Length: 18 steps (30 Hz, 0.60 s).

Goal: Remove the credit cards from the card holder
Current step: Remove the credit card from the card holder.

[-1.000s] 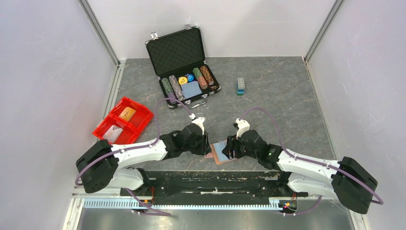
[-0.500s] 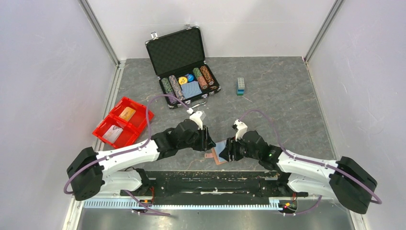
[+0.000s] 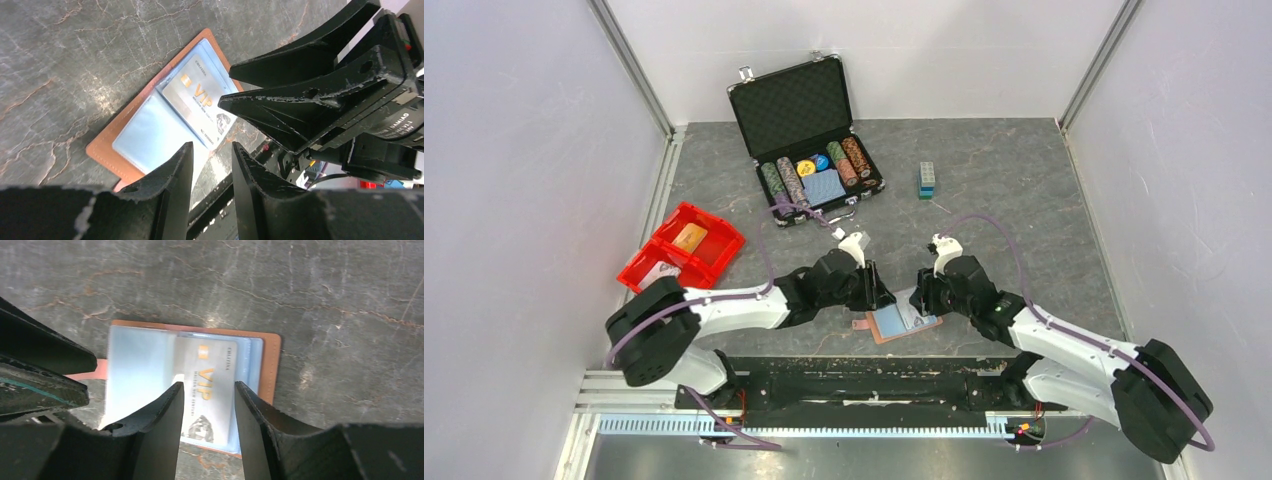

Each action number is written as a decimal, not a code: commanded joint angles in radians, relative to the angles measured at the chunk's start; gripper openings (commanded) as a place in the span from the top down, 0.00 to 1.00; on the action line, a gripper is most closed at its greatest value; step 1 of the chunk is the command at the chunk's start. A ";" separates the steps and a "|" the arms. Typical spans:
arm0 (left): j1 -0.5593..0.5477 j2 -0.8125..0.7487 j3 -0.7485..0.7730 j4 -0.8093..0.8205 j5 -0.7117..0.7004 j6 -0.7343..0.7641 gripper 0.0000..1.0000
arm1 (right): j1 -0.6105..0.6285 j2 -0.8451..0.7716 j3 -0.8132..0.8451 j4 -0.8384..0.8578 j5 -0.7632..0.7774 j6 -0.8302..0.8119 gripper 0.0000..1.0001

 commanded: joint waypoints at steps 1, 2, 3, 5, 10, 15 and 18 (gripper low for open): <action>-0.010 0.095 0.002 0.169 0.026 -0.062 0.60 | -0.033 0.040 0.037 0.010 -0.048 -0.061 0.56; -0.012 0.114 0.003 0.180 0.027 -0.065 0.60 | -0.037 0.047 0.037 0.010 -0.050 -0.065 0.56; -0.015 0.128 0.000 0.196 0.027 -0.071 0.60 | -0.039 0.054 0.037 0.007 -0.043 -0.070 0.56; -0.019 0.152 -0.008 0.220 0.023 -0.079 0.60 | -0.039 0.057 0.038 -0.012 -0.007 -0.083 0.51; -0.025 0.194 -0.025 0.252 0.009 -0.087 0.59 | -0.040 0.066 0.046 -0.042 0.075 -0.114 0.45; -0.032 0.236 -0.029 0.286 0.012 -0.099 0.59 | -0.038 0.116 0.043 -0.034 0.071 -0.117 0.45; -0.036 0.256 -0.033 0.301 0.012 -0.104 0.59 | -0.039 0.133 0.030 -0.023 0.053 -0.111 0.48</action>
